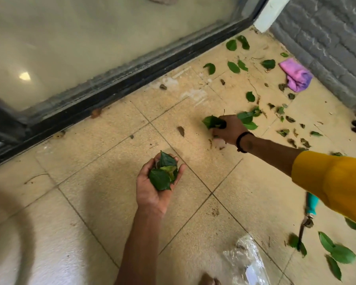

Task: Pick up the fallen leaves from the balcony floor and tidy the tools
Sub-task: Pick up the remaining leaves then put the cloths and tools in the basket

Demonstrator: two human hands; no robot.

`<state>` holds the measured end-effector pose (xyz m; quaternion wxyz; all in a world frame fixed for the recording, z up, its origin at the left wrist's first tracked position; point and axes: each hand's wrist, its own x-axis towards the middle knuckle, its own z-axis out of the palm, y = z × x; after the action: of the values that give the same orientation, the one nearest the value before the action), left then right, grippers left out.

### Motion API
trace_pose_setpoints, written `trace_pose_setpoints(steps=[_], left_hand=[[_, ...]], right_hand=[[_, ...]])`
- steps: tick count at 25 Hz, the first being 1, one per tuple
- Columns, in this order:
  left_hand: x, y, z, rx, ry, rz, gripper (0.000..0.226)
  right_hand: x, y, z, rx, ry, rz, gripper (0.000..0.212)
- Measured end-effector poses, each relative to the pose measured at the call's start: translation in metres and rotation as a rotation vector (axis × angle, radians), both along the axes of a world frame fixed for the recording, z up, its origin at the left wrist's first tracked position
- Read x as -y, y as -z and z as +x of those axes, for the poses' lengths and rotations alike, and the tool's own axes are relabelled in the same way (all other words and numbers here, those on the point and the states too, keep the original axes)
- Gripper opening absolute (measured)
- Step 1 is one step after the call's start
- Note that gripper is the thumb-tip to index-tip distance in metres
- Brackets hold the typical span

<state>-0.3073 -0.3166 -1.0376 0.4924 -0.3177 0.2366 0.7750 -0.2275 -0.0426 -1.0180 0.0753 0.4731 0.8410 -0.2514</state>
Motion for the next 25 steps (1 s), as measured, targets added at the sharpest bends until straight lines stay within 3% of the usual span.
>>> trace_pose_setpoints(steps=[3, 6, 10, 17, 22, 25], left_hand=[[0.006, -0.001, -0.005, -0.014, -0.007, -0.004, 0.040], [0.015, 0.001, -0.012, -0.013, -0.040, 0.000, 0.041], [0.020, 0.003, -0.014, -0.040, -0.040, -0.005, 0.041], [0.023, 0.006, -0.018, -0.044, -0.036, -0.011, 0.042], [0.021, 0.006, -0.028, -0.052, -0.045, -0.062, 0.044], [0.024, -0.018, -0.028, -0.040, 0.005, -0.106, 0.038]], right_hand=[[0.014, -0.009, -0.040, -0.066, -0.234, 0.018, 0.029], [0.034, 0.000, -0.062, -0.001, -0.495, 0.039, 0.040], [0.045, 0.019, -0.063, 0.002, -0.600, 0.073, 0.037], [0.051, 0.022, -0.052, -0.065, -0.526, 0.109, 0.016], [0.040, 0.012, -0.040, -0.041, -0.307, -0.012, 0.017], [0.048, -0.026, -0.040, -0.074, -0.207, -0.140, 0.020]])
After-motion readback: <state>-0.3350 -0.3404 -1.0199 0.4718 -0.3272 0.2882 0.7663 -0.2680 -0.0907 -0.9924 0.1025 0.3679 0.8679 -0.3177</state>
